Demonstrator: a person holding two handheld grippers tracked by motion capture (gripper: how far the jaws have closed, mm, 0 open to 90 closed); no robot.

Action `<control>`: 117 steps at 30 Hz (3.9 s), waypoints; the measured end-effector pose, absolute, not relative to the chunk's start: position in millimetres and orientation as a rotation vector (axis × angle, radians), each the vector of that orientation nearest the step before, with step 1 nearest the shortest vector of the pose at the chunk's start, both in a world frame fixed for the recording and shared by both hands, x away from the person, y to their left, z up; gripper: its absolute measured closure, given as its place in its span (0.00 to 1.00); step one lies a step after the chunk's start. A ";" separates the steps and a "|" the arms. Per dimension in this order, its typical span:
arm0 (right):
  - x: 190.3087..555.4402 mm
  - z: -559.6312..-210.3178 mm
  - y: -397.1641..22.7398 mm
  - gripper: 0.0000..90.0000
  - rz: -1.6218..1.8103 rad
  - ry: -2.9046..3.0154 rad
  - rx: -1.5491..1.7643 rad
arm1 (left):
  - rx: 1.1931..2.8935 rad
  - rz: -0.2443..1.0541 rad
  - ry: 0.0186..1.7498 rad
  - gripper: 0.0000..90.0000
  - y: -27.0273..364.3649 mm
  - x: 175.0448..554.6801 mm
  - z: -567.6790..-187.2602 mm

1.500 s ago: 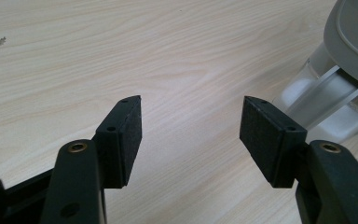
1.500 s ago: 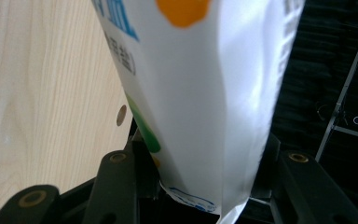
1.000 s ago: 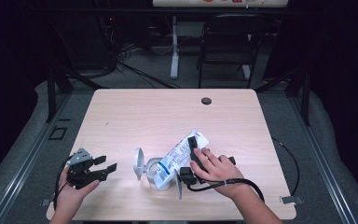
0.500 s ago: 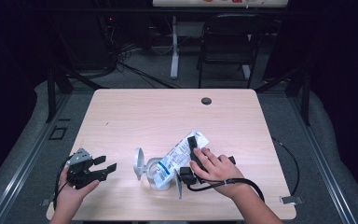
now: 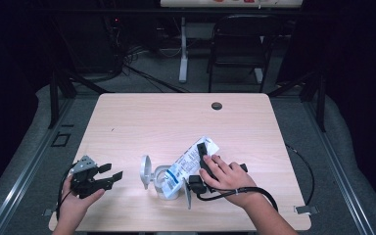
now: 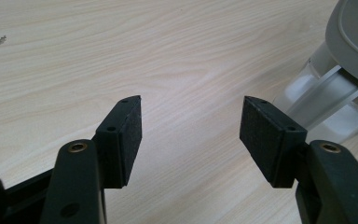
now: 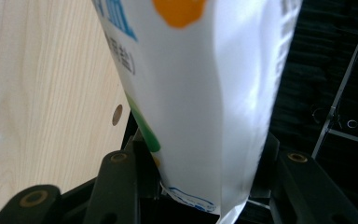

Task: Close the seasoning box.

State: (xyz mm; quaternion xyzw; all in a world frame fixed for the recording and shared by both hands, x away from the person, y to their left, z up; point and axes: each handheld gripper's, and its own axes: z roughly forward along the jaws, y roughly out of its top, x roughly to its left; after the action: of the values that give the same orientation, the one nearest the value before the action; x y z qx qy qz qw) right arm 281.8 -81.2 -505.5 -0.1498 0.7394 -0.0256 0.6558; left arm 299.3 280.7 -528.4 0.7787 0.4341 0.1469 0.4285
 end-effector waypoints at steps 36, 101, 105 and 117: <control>281.5 -503.3 -81.1 0.64 -0.069 1.662 -0.350 | 1.945 0.370 1.084 0.44 280.7 299.3 -528.2; 279.9 -497.6 -79.5 0.66 -0.068 1.630 -0.379 | 1.941 0.367 1.084 0.44 281.7 299.5 -528.3; 280.4 -497.5 -79.8 0.66 -0.073 1.628 -0.378 | 1.943 0.367 1.085 0.44 281.8 299.5 -528.2; 280.4 -497.0 -80.0 0.66 -0.072 1.622 -0.377 | 1.936 0.369 1.084 0.44 281.5 299.3 -528.3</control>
State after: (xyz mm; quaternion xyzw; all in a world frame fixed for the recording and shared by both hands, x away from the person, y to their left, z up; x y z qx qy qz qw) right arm 280.4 -80.0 -497.0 -0.1673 0.7202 -0.0321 0.6725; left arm 299.3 281.5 -528.3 0.7764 0.4348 0.1480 0.4316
